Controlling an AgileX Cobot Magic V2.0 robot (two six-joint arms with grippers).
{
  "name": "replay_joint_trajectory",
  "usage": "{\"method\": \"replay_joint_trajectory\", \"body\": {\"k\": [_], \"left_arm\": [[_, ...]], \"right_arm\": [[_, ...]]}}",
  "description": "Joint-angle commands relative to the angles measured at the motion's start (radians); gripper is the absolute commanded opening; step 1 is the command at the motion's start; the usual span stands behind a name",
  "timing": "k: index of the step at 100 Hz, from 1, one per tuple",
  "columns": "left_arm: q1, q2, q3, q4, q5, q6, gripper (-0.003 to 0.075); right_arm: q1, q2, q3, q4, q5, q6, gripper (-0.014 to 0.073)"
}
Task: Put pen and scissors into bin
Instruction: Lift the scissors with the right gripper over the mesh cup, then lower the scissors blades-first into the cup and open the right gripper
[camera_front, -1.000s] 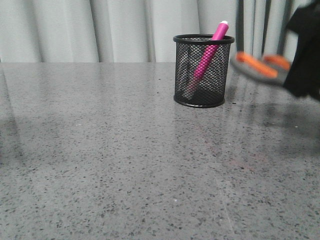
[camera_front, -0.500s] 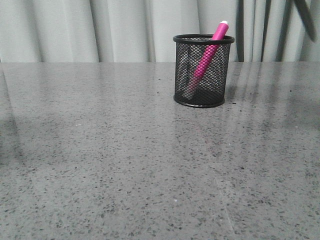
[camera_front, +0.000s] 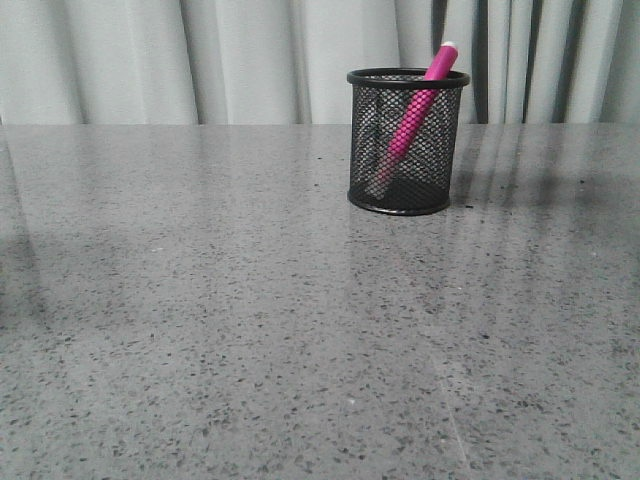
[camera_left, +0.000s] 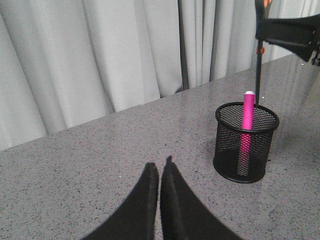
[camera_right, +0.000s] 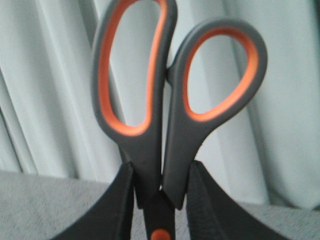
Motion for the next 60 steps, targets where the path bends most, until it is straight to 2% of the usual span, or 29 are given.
{"method": "replay_joint_trajectory", "body": {"k": [1, 60], "left_arm": [[-0.009, -0.009, -0.025, -0.058, -0.001, -0.003, -0.0019], [-0.009, -0.009, -0.025, -0.058, -0.021, -0.003, -0.0019]], "right_arm": [[0.019, 0.014, -0.039, -0.008, -0.115, 0.006, -0.0076], [0.028, 0.079, 0.025, -0.015, -0.087, 0.006, -0.0076]]}}
